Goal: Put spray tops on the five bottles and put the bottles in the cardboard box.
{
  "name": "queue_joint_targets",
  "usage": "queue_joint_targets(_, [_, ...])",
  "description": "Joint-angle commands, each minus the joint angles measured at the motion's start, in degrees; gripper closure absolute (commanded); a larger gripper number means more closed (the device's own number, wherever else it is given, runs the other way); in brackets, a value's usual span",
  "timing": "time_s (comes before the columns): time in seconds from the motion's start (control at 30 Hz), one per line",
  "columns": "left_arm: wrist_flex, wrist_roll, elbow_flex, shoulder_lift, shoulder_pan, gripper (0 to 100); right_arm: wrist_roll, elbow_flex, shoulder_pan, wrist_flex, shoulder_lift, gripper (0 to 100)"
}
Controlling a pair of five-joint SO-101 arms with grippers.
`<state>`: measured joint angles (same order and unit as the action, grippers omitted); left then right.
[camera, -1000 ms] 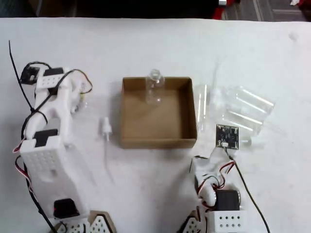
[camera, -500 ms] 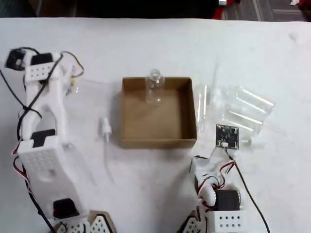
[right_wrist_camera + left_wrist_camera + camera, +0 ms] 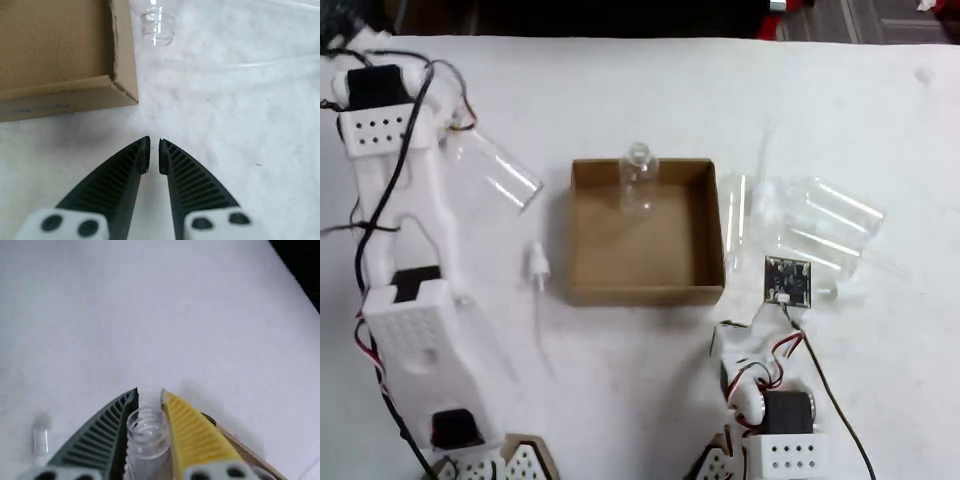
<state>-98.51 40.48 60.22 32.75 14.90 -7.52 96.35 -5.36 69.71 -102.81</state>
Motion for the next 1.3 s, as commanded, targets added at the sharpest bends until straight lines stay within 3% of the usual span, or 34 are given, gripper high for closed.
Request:
queue_joint_targets(0.0, [-4.1,-8.2,16.4,-1.5,-5.5,98,0.1,0.5,-0.1,0.6,-0.3,98.1])
queue_joint_targets(0.27, [-4.2,-17.4,14.7,-5.4,-12.9,98,0.1,0.5,0.0,0.6,-0.3,98.1])
queue_joint_targets(0.5, [-3.8,-21.6,-6.9,-27.6,-25.3,98,0.1,0.5,0.0,0.6,-0.3,98.1])
queue_joint_targets(0.6, [-1.0,-21.9,-18.1,-36.2,-26.9,98,0.1,0.5,0.0,0.6,-0.3,98.1])
queue_joint_targets(0.87, [19.8,-22.0,-52.3,-54.0,-21.5,98,0.1,0.5,0.0,0.6,-0.3,98.1])
queue_joint_targets(1.07, [43.8,-21.9,-71.9,-66.8,-22.8,98,0.1,0.5,0.0,0.6,-0.3,98.1])
queue_joint_targets(1.27, [65.1,-22.0,-88.4,-67.2,-23.3,98,0.1,0.5,0.0,0.6,-0.3,98.1])
